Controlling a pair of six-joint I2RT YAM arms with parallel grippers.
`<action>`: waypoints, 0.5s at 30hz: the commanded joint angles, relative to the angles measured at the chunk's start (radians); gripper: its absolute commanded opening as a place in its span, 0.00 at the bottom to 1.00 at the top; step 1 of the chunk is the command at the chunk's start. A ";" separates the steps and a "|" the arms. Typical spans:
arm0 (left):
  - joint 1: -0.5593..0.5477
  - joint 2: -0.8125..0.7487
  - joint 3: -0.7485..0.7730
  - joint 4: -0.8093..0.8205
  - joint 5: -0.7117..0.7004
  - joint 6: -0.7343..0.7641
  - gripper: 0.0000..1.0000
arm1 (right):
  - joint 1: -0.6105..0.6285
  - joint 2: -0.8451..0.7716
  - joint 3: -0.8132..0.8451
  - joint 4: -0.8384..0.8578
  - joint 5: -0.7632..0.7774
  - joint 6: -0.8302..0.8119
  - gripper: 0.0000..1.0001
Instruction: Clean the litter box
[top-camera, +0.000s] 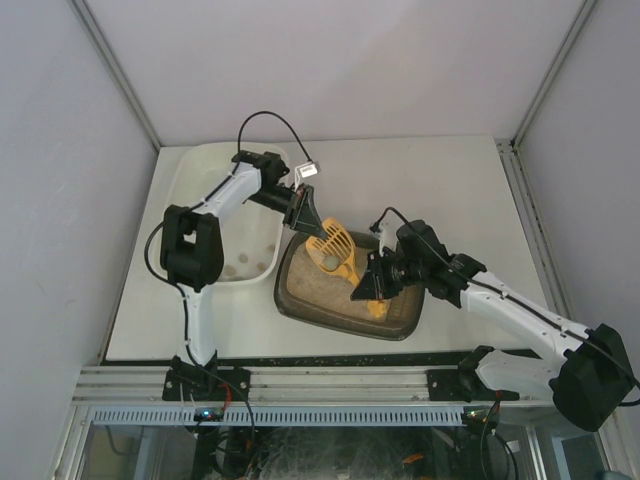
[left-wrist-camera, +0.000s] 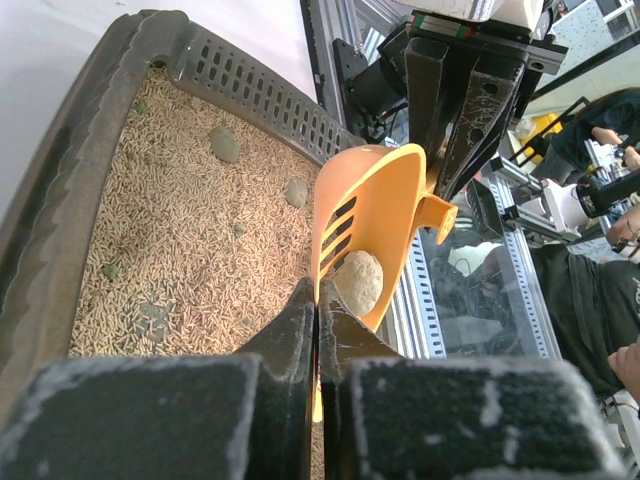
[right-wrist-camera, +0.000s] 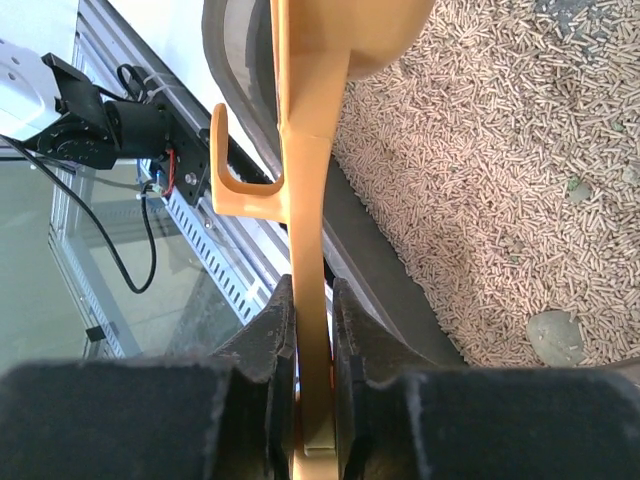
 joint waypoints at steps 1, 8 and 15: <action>0.005 -0.035 0.000 -0.059 0.046 0.015 0.07 | -0.033 -0.030 0.021 -0.049 0.116 0.056 0.00; 0.007 -0.039 -0.020 -0.060 0.038 0.006 1.00 | -0.031 0.082 0.296 -0.423 0.156 -0.021 0.00; 0.017 -0.076 -0.056 -0.062 0.031 0.012 1.00 | -0.019 0.214 0.457 -0.667 0.216 -0.128 0.00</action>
